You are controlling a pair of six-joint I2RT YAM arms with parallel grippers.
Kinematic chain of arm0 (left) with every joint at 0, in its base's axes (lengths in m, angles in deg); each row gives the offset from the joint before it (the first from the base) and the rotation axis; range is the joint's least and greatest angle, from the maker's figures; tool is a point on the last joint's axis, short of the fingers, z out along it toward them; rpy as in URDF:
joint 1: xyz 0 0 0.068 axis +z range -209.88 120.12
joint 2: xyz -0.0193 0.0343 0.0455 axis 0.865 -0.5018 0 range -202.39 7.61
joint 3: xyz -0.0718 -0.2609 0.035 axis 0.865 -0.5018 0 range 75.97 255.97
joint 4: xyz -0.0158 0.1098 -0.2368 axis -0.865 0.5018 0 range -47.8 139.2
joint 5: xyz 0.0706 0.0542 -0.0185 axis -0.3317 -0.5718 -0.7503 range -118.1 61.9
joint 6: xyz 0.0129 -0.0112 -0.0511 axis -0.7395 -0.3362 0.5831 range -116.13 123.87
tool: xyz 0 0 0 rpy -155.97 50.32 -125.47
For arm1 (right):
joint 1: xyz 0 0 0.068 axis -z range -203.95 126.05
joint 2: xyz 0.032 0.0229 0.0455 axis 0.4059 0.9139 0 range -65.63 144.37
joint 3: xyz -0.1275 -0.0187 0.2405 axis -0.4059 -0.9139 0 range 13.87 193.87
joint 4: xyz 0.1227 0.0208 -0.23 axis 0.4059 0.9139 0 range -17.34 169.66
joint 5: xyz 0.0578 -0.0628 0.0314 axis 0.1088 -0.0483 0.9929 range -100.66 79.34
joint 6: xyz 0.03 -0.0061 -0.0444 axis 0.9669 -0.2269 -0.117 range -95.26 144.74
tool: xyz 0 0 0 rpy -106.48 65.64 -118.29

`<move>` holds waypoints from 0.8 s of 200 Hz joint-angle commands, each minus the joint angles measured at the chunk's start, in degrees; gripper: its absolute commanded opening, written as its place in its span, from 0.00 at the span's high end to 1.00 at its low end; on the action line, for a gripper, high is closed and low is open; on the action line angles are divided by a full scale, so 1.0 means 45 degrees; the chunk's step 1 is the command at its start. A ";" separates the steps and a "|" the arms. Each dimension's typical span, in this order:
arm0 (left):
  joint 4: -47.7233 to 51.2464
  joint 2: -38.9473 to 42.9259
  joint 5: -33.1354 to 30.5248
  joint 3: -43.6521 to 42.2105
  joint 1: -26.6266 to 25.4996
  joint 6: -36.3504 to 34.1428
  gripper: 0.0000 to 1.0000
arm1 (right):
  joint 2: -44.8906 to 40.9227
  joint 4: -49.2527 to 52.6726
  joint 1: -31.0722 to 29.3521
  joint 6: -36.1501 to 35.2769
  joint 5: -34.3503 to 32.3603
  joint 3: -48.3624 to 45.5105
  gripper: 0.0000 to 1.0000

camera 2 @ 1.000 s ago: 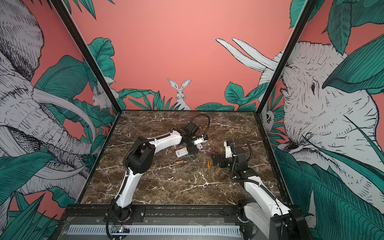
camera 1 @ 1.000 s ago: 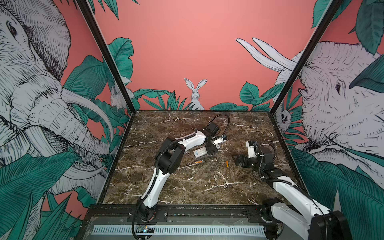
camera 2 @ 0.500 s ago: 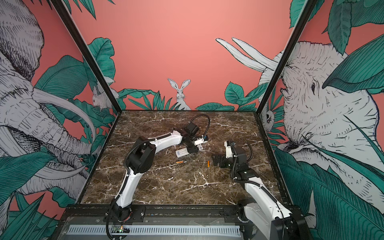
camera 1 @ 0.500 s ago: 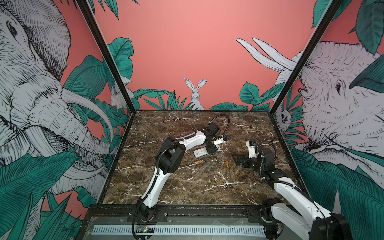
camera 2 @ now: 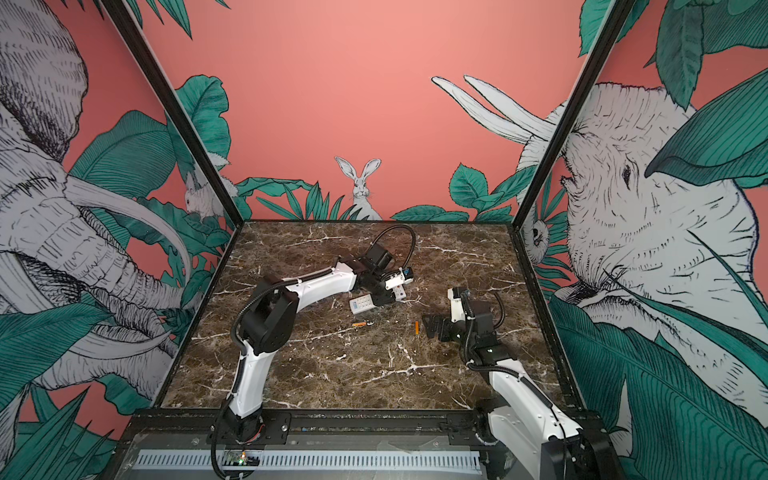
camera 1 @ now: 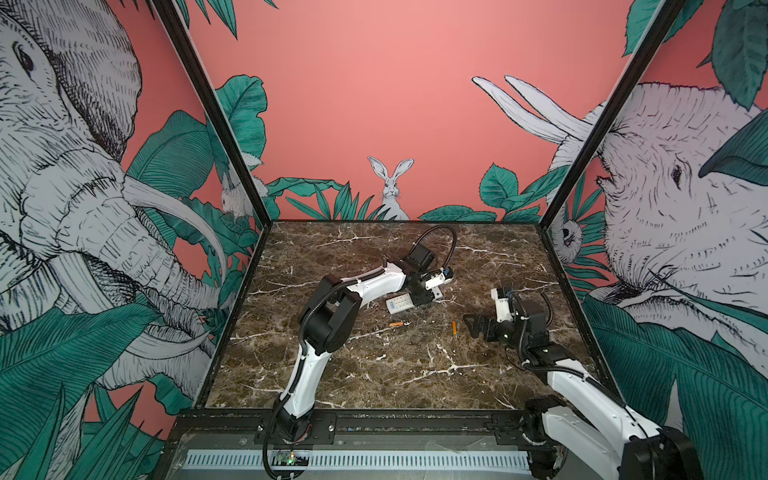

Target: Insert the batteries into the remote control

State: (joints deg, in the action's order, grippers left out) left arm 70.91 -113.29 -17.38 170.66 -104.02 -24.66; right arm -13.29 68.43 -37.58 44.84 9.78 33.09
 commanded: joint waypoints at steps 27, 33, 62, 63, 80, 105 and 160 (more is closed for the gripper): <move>-0.1079 0.3057 0.2835 -0.1044 0.0353 0.1224 0.59 | 0.0681 -0.5002 -0.0071 0.0237 0.3710 -0.0801 0.01; -0.1348 0.3401 0.3375 -0.1322 0.0459 0.1497 0.59 | 0.0945 -0.6055 -0.0082 0.0421 0.4368 -0.0912 0.01; -0.2854 0.4864 0.6154 -0.2574 0.0805 0.2974 0.60 | 0.2361 -1.0510 -0.0195 0.1759 0.6455 -0.1008 0.01; -0.2898 0.4909 0.6202 -0.2619 0.1000 0.3036 0.60 | 0.2436 -1.0625 -0.0214 0.1830 0.6522 -0.0999 0.01; -0.4088 0.5651 0.7424 -0.3449 0.1509 0.4040 0.60 | 0.3492 -1.3120 -0.0487 0.2792 0.7300 -0.0720 0.01; -0.5498 0.6517 0.8686 -0.4319 0.1918 0.5216 0.60 | 0.4893 -1.5828 -0.1139 0.3887 0.7386 -0.0207 0.01; -0.8802 0.7825 0.9796 -0.5763 0.2510 0.7887 0.60 | 0.6669 -1.7032 -0.2844 0.3925 0.6913 0.1499 0.01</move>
State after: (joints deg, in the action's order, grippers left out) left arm 43.00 -82.41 20.65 147.14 -94.30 1.65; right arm 15.71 0.50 -47.78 61.91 40.43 36.89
